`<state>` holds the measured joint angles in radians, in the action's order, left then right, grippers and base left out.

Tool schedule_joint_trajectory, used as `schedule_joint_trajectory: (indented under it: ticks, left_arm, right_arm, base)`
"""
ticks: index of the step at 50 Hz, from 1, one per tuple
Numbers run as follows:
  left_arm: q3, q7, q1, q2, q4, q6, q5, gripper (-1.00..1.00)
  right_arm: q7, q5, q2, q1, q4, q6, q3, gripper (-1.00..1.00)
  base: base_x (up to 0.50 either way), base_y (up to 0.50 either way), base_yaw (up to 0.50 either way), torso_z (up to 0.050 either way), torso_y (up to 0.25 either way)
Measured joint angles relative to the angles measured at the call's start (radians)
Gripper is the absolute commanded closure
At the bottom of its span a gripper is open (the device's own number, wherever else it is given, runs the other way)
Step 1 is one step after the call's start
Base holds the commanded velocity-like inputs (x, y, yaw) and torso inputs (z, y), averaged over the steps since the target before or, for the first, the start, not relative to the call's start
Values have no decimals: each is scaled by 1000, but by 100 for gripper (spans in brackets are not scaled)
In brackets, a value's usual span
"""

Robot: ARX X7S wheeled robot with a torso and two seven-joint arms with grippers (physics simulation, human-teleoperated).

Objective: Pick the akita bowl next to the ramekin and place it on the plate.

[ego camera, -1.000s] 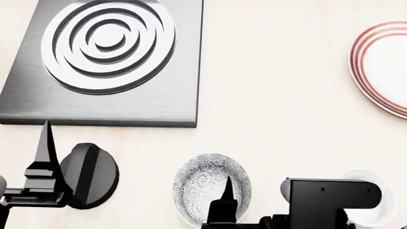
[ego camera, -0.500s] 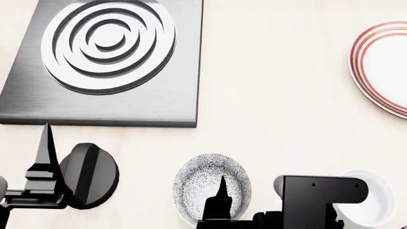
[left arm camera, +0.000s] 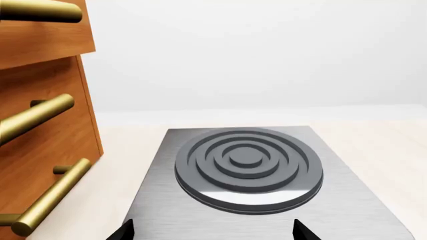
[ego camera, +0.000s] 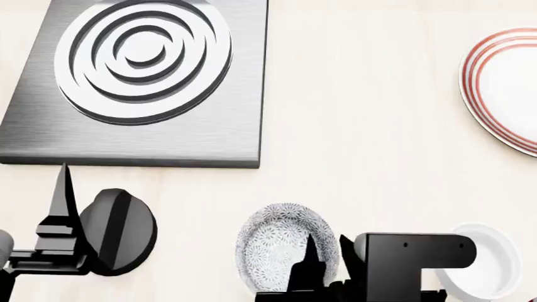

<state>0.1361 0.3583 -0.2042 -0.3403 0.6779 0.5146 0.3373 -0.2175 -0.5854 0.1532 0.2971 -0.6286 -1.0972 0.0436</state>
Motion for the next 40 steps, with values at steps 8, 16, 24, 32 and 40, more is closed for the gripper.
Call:
schedule_joint_trajectory:
  ticks: [8,16,24,32,40]
  left_arm:
    - [3,2,1,-2,-3,-3,2,-100]
    - [6,6,5,-5,-4,-5,2,-100]
    - [8,9,8,-7,-4,-6,5,-100]
    - [8,13,9,-10,-2,-5,8,-100]
    - [10,16,6,-12,-3,-4,9,-100]
  right_arm:
    - [-9,15,18,-5,-19,21,-28,100]
    - [-15,23,37,-12,-34,44,-58,100]
    - [-16,23,45,-17,-54,68,-65,100]
    - [-18,0,33,-12,-74,74,-40,100]
    - [-22,-49,11,0,-88,71,5,100]
  base:
    - [0,0,0,0,0]
    - [0,0,0,0,0]
    - [0,0,0,0,0]
    - [0,0,0,0,0]
    - [0,0,0,0,0]
